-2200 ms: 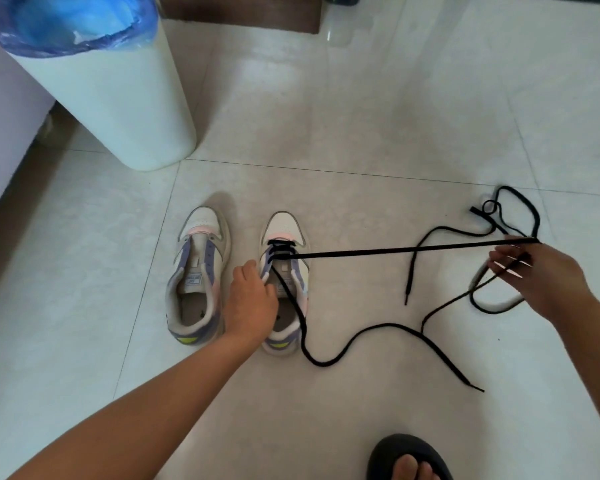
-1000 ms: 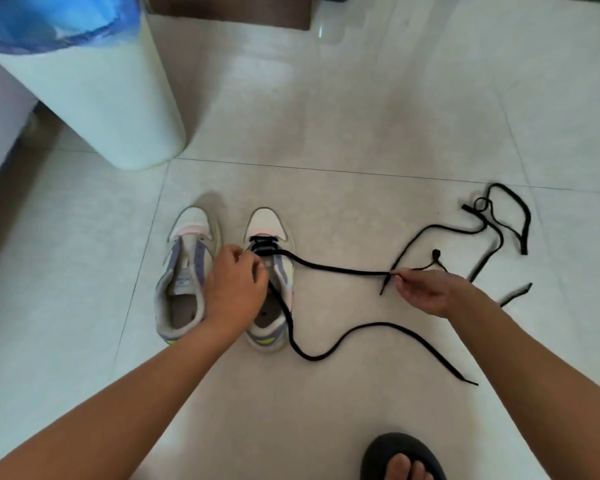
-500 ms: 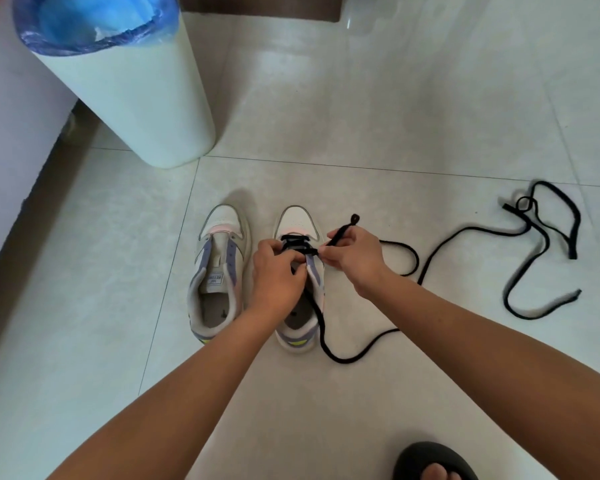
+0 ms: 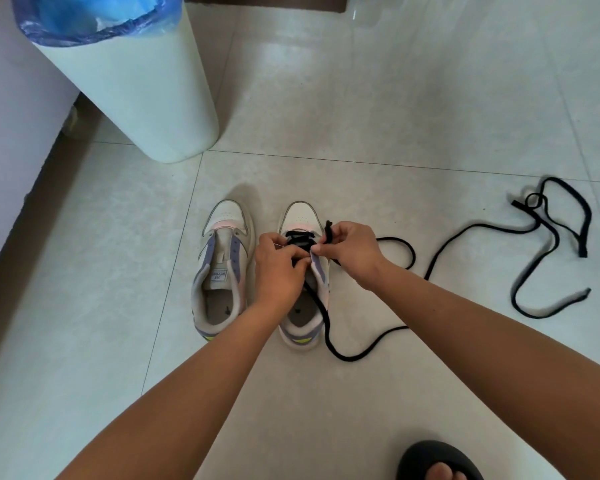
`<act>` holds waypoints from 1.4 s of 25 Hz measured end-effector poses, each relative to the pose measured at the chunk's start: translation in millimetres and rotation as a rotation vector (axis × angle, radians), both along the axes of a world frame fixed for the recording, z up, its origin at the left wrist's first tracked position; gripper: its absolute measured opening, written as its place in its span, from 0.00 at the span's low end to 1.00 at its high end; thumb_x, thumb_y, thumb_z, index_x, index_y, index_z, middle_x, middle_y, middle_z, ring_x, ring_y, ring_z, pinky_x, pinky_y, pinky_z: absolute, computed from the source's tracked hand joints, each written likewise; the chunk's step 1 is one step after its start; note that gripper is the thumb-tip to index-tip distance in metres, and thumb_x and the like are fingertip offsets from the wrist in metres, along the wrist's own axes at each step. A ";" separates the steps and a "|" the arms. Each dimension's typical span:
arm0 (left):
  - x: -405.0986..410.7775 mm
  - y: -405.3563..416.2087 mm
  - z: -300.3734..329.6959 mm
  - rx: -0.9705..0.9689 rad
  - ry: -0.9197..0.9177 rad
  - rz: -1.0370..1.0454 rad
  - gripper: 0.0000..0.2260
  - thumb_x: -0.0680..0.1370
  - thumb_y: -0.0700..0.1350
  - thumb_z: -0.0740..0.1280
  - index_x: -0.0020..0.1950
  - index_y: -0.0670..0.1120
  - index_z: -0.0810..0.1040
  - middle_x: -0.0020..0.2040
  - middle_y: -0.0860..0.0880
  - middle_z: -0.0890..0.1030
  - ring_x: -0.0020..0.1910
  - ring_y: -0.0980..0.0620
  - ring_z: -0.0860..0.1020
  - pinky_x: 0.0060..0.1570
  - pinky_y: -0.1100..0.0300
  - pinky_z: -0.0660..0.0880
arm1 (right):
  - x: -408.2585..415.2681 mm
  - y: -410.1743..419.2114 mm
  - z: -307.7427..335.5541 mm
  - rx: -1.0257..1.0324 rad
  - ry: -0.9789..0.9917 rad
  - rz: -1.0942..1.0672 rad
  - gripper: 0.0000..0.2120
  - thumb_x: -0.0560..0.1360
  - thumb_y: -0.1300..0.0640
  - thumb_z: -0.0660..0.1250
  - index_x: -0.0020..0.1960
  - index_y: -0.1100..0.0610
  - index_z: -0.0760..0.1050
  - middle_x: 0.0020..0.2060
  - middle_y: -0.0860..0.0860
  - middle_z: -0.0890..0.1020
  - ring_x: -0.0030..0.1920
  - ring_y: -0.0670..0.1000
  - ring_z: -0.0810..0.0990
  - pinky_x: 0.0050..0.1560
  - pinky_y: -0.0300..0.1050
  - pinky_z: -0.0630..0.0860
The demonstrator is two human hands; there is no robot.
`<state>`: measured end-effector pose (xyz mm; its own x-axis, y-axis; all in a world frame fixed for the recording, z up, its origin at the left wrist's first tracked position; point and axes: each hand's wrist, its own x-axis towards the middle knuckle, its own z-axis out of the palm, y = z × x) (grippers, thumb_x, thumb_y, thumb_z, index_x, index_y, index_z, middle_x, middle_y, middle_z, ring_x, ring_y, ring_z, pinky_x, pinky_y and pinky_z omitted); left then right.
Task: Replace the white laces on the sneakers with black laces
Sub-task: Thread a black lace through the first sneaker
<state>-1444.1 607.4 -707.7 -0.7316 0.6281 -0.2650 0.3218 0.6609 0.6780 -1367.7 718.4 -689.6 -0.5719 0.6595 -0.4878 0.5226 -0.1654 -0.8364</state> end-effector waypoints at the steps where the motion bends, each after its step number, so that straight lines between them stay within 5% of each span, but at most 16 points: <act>1: -0.1 0.8 1.2 0.004 0.000 -0.012 0.05 0.76 0.44 0.68 0.49 0.44 0.82 0.60 0.48 0.66 0.62 0.50 0.66 0.55 0.63 0.66 | 3.2 -3.6 0.0 -0.044 0.018 -0.052 0.11 0.67 0.62 0.76 0.45 0.56 0.75 0.39 0.51 0.80 0.41 0.49 0.78 0.47 0.41 0.76; 3: 2.5 2.7 3.3 -0.005 0.026 -0.065 0.06 0.77 0.44 0.66 0.51 0.43 0.80 0.62 0.48 0.67 0.63 0.51 0.67 0.52 0.64 0.65 | 13.5 -12.8 1.6 -0.135 -0.009 -0.091 0.21 0.69 0.55 0.75 0.57 0.57 0.69 0.45 0.52 0.77 0.45 0.48 0.77 0.48 0.43 0.76; 6: 10.5 6.0 5.3 -0.003 0.009 -0.089 0.06 0.77 0.41 0.63 0.50 0.42 0.79 0.63 0.49 0.67 0.62 0.52 0.69 0.51 0.64 0.66 | 31.5 -28.6 1.7 -0.086 -0.078 0.022 0.23 0.72 0.51 0.71 0.60 0.55 0.62 0.39 0.51 0.73 0.39 0.46 0.73 0.42 0.43 0.74; 12: 14.5 18.5 17.6 0.023 -0.112 -0.045 0.05 0.78 0.40 0.63 0.47 0.44 0.79 0.56 0.48 0.76 0.49 0.58 0.70 0.42 0.73 0.59 | 47.4 -38.2 2.3 0.470 -0.165 0.315 0.11 0.75 0.58 0.64 0.46 0.56 0.60 0.31 0.47 0.66 0.28 0.46 0.65 0.29 0.42 0.61; 16: 22.5 12.5 24.8 0.163 -0.161 -0.011 0.04 0.79 0.41 0.62 0.49 0.45 0.77 0.52 0.51 0.78 0.49 0.58 0.74 0.42 0.73 0.64 | 53.9 -39.8 6.1 0.426 -0.208 0.126 0.13 0.75 0.62 0.62 0.39 0.54 0.59 0.31 0.50 0.67 0.30 0.49 0.65 0.29 0.41 0.59; 20: 27.6 0.1 35.5 0.373 -0.420 0.014 0.05 0.81 0.41 0.60 0.45 0.47 0.71 0.46 0.56 0.81 0.43 0.65 0.77 0.45 0.71 0.72 | 53.6 -34.5 10.9 0.503 -0.286 0.200 0.09 0.75 0.62 0.61 0.41 0.57 0.61 0.38 0.53 0.69 0.37 0.53 0.67 0.36 0.45 0.61; 25: 20.6 -4.2 51.9 0.411 -0.807 0.064 0.08 0.82 0.38 0.57 0.43 0.44 0.68 0.40 0.48 0.84 0.40 0.54 0.82 0.35 0.64 0.74 | 58.6 -28.6 7.7 0.417 -0.329 0.142 0.15 0.75 0.61 0.62 0.34 0.53 0.58 0.34 0.52 0.70 0.36 0.53 0.68 0.35 0.46 0.62; 28: 9.1 -32.9 53.7 0.045 -1.119 -0.417 0.06 0.81 0.39 0.59 0.44 0.44 0.69 0.39 0.45 0.83 0.38 0.49 0.81 0.32 0.61 0.76 | 67.5 -12.3 8.2 0.307 -0.303 -0.032 0.15 0.73 0.62 0.62 0.33 0.54 0.60 0.30 0.51 0.69 0.33 0.57 0.73 0.30 0.46 0.72; 31: -6.1 -68.0 51.7 -0.452 -1.275 -0.848 0.07 0.81 0.36 0.59 0.43 0.44 0.70 0.38 0.48 0.82 0.33 0.53 0.81 0.34 0.63 0.77 | 74.1 -1.3 11.8 0.248 -0.289 -0.083 0.14 0.74 0.64 0.61 0.34 0.55 0.60 0.31 0.52 0.68 0.29 0.55 0.74 0.20 0.38 0.71; 33: -18.0 -80.2 48.4 -0.745 -1.203 -0.917 0.08 0.80 0.35 0.59 0.42 0.44 0.71 0.37 0.48 0.82 0.30 0.56 0.81 0.32 0.66 0.76 | 74.4 -2.1 11.4 0.288 -0.301 -0.051 0.13 0.74 0.63 0.62 0.35 0.55 0.61 0.33 0.52 0.69 0.31 0.54 0.73 0.27 0.46 0.78; 35: -24.9 -79.6 47.3 -0.965 -0.882 -0.963 0.08 0.80 0.35 0.58 0.42 0.43 0.71 0.40 0.42 0.82 0.27 0.56 0.79 0.31 0.66 0.76 | 74.4 -5.0 9.1 0.333 -0.302 0.005 0.12 0.73 0.63 0.62 0.35 0.55 0.61 0.32 0.51 0.69 0.33 0.53 0.71 0.37 0.56 0.79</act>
